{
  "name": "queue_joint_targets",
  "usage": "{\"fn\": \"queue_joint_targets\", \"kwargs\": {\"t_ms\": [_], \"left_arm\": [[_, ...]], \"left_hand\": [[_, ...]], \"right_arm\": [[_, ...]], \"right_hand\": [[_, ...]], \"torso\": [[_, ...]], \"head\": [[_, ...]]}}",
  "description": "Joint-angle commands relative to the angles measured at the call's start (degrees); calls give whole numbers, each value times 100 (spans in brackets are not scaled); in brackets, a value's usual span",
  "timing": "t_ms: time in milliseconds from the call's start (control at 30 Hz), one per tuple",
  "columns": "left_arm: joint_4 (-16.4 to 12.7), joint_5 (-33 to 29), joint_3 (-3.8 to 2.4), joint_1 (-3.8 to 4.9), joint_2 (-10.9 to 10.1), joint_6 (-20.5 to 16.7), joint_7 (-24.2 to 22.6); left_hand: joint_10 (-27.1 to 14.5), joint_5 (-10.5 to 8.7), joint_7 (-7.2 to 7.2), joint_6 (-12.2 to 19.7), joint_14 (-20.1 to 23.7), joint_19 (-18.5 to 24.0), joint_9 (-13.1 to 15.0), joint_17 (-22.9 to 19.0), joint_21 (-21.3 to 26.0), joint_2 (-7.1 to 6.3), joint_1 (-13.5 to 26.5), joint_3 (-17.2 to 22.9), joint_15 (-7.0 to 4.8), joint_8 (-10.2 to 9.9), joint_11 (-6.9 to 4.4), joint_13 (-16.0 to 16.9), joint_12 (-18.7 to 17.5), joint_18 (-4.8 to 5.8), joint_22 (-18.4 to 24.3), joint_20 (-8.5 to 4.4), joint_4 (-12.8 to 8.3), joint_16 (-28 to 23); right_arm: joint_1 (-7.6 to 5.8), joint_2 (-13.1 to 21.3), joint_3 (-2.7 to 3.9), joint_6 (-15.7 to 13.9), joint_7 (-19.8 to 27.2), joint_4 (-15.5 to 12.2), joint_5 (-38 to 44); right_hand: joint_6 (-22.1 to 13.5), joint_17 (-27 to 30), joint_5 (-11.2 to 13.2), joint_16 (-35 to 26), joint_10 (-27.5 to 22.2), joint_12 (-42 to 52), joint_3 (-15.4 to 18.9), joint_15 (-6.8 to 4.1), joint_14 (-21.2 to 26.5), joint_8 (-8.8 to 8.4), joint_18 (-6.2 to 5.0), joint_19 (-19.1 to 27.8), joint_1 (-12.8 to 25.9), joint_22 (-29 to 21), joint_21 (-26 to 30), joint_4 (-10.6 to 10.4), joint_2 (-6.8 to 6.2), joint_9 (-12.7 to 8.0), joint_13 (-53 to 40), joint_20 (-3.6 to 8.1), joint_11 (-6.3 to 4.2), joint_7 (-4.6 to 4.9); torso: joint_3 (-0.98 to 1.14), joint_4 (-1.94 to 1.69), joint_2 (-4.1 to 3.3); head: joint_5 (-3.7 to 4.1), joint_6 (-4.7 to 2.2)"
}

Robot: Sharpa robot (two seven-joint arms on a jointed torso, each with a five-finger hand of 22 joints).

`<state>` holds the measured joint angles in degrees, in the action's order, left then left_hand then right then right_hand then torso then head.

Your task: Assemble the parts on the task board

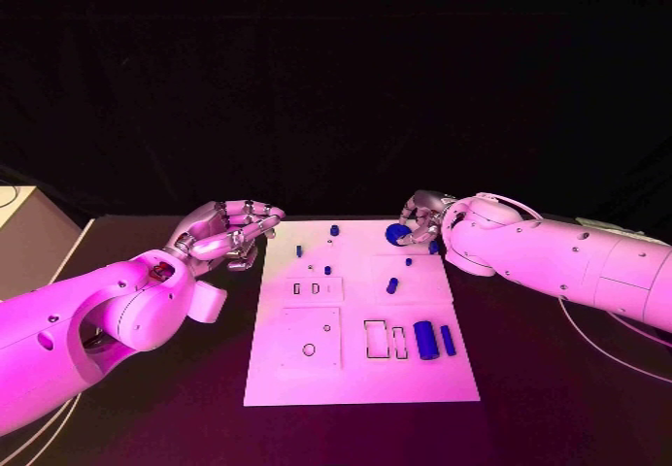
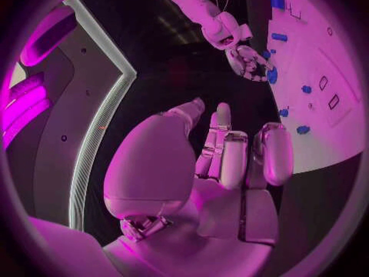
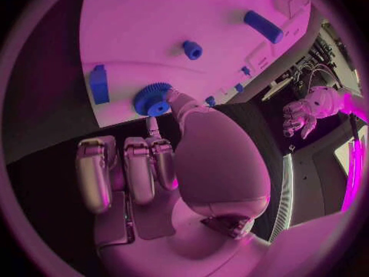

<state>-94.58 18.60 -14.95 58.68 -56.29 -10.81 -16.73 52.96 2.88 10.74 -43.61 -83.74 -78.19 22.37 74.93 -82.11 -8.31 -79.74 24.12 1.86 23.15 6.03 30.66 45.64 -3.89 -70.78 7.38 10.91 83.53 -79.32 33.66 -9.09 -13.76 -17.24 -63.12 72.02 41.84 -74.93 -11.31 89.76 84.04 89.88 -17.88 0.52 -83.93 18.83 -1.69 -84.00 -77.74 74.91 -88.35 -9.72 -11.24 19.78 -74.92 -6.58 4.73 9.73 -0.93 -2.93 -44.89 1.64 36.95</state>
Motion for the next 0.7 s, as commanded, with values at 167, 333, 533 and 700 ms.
{"fn": "queue_joint_targets", "kwargs": {"t_ms": [167, 333, 533, 700], "left_arm": [[-9, -21, -4, 1, 1, 55, -8], [-9, -8, -4, 1, 2, 62, 1], [-5, 20, -4, 1, 8, 67, 7], [-2, 26, -4, 1, 12, 70, 12]], "left_hand": [[-31, -5, 3, 49, -4, 36, 10, 305, 31, -5, 47, 44, 9, 24, -6, -6, -33, -17, 7, 8, -1, -23], [-31, -5, 3, 49, -4, 36, 10, 305, 31, -5, 47, 44, 9, 24, -6, -6, -33, -17, 7, 8, -1, -23], [-31, -5, 3, 49, -4, 36, 10, 305, 31, -5, 47, 44, 9, 24, -6, -6, -33, -17, 7, 8, -1, -23], [-31, -5, 3, 49, -4, 36, 10, 305, 31, -5, 47, 44, 9, 24, -6, -6, -33, -17, 7, 8, -1, -23]], "right_arm": [[7, 0, -4, -30, -32, 67, 110], [8, -5, -4, -18, -16, 87, 87], [13, -27, -4, 9, 15, 107, 50], [18, -55, -4, 38, 35, 115, 29]], "right_hand": [[1, -1507, -75, 24, 596, 12, -61, 39, -607, 34, 115, -458, -50, 1319, -6, -2, 37, 3, -1508, -42, 41, 7], [6, -1507, -84, 24, 596, 12, -65, 39, -607, 37, 115, -459, -48, 1321, -7, -3, 40, 3, -1508, -43, 41, 8], [36, -1507, -117, 24, 596, 12, -92, 35, -607, 56, 112, -451, -25, 1311, 1, -25, 64, 2, -1508, -42, 41, 4], [55, -1507, -124, 24, 596, 12, -104, 30, -607, 65, 110, -444, -7, 1303, 8, -39, 71, 1, -1508, -40, 39, 1]], "torso": [[-2, 5, 0], [1, 9, -3], [0, 3, 0], [1, 1, -4]], "head": [[-5, -2], [-3, 1], [3, 0], [4, 0]]}}
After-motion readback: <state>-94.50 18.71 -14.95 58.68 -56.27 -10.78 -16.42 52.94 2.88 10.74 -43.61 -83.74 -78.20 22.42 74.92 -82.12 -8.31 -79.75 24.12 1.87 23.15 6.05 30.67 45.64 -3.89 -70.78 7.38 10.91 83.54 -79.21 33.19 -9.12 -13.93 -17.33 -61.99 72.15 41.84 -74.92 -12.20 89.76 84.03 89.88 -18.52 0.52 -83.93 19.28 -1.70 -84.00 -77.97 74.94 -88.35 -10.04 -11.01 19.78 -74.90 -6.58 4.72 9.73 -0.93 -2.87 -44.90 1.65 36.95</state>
